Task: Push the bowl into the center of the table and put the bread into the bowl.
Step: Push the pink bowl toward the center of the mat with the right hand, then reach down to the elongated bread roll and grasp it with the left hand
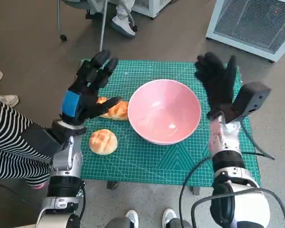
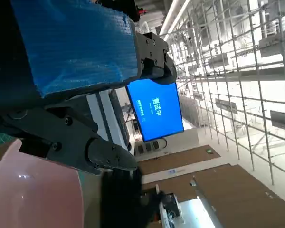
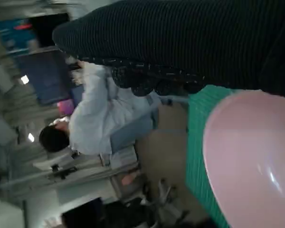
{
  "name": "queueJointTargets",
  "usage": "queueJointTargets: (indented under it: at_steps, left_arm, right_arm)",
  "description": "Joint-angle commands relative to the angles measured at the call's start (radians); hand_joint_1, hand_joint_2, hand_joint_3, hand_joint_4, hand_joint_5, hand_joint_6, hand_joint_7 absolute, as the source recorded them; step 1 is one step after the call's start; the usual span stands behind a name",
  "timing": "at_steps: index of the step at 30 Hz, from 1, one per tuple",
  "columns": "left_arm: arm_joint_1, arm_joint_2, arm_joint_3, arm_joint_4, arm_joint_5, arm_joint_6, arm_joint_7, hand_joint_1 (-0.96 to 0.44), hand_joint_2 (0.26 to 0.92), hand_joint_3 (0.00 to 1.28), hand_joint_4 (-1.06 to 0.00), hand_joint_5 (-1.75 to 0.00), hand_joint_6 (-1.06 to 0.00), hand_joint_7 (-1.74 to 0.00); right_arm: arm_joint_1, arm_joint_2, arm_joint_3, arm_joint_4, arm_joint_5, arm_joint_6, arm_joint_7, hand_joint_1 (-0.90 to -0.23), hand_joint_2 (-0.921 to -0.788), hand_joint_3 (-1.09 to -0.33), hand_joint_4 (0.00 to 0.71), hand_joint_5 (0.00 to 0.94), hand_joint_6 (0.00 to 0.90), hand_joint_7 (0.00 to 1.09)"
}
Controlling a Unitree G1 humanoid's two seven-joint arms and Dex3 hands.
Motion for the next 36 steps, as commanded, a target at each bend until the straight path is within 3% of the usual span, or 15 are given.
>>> queueJointTargets:
  at_steps: [1, 7, 14, 18, 23, 30, 36]
  left_arm:
    - [-0.012, -0.017, -0.012, -0.009, 0.014, -0.007, 0.012, -0.28, 0.921, 0.09, -0.31, 0.00, -0.20, -0.37]
    - [-0.035, -0.034, -0.035, -0.020, 0.027, 0.002, 0.029, -0.28, 0.921, 0.10, -0.30, 0.00, -0.20, -0.37]
    - [-0.066, -0.049, -0.063, -0.056, 0.037, 0.033, 0.036, -0.29, 0.921, 0.11, -0.30, 0.00, -0.13, -0.50]
    - [-0.086, -0.051, -0.075, -0.084, 0.035, 0.060, 0.033, -0.28, 0.920, 0.12, -0.29, 0.00, -0.04, -0.66]
    - [-0.113, -0.051, -0.083, -0.111, 0.021, 0.087, 0.018, -0.27, 0.920, 0.14, -0.29, 0.00, -0.01, -0.72]
    - [-0.149, -0.054, -0.084, -0.110, 0.002, 0.085, -0.025, -0.26, 0.917, 0.15, -0.29, 0.00, 0.00, -0.75]
    - [-0.173, -0.052, -0.078, -0.082, -0.008, 0.060, -0.065, -0.23, 0.908, 0.16, -0.29, 0.00, 0.00, -0.77]
  right_arm:
    - [0.057, -0.018, 0.042, -0.051, -0.029, -0.104, 0.033, -0.688, -0.921, -0.828, 0.090, 0.010, 0.102, 0.29]
    - [0.105, -0.018, 0.078, -0.166, -0.006, -0.218, 0.115, -0.728, -0.921, -0.800, 0.102, 0.009, 0.088, 0.33]
    - [0.180, -0.015, 0.123, -0.332, 0.016, -0.271, 0.180, -0.736, -0.921, -0.781, 0.145, 0.011, 0.041, 0.48]
    - [0.226, -0.013, 0.147, -0.426, 0.025, -0.267, 0.201, -0.738, -0.921, -0.782, 0.154, 0.009, 0.016, 0.52]
    - [0.274, -0.015, 0.177, -0.529, 0.017, -0.251, 0.204, -0.744, -0.921, -0.769, 0.158, 0.008, 0.002, 0.55]
    - [0.318, -0.029, 0.209, -0.623, -0.011, -0.225, 0.184, -0.764, -0.921, -0.763, 0.159, 0.007, -0.001, 0.55]
    - [0.333, -0.036, 0.218, -0.660, -0.007, -0.198, 0.175, -0.772, -0.921, -0.763, 0.159, 0.006, -0.001, 0.54]
